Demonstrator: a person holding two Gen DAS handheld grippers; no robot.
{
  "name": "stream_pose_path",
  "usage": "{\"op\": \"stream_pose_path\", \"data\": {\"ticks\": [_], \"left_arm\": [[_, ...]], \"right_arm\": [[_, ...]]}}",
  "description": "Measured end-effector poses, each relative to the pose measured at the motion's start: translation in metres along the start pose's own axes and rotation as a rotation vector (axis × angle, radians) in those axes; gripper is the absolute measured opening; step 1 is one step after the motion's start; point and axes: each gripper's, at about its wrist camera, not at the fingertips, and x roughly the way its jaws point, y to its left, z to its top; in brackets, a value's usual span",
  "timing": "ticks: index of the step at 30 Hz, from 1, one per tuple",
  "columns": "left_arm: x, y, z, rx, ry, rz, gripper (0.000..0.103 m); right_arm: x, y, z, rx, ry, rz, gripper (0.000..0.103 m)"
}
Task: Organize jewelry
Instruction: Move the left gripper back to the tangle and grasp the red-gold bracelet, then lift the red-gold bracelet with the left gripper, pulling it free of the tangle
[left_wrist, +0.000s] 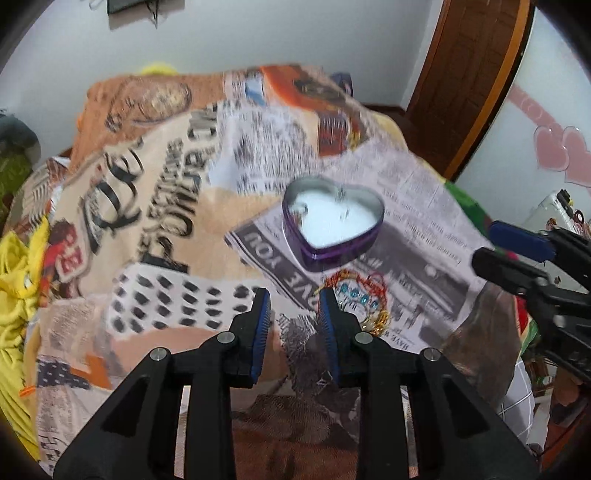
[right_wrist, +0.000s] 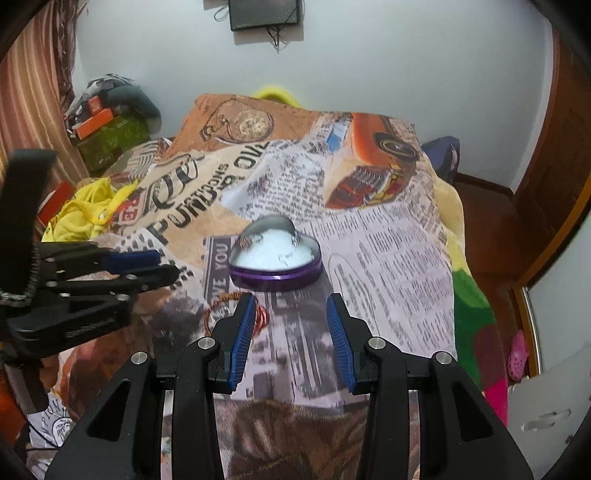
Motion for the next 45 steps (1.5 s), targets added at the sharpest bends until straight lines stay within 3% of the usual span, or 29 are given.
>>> {"op": "stream_pose_path", "data": {"ticks": [12,18,22,24,29,34,45], "left_arm": [[0.053,-0.007,0.011,0.016,0.104,-0.054,0.027],[0.065,-0.011,0.015,0.042,0.103,-0.054,0.024],[0.066,-0.015,0.014,0.054,0.097,-0.05,0.008],[0.065,-0.017,0.013,0.057,0.099,-0.062,0.006],[0.055,-0.019,0.009,0.042,0.108,-0.093,0.001],[0.025,-0.014,0.001,0.015,0.059,-0.113,0.001],[-0.049,0.004,-0.02,0.016,-0.099,-0.033,0.001]], "right_arm": [[0.022,-0.015,-0.018,0.03,0.064,0.013,0.036],[0.035,-0.017,-0.021,0.028,0.096,0.024,0.036],[0.04,-0.017,-0.023,0.032,0.11,0.03,0.036],[0.041,-0.018,-0.025,0.037,0.118,0.031,0.036],[0.038,-0.017,-0.026,0.049,0.122,0.038,0.036],[0.029,-0.012,-0.026,0.043,0.108,0.036,0.036],[0.021,0.01,-0.025,0.016,0.101,0.036,0.036]]}}
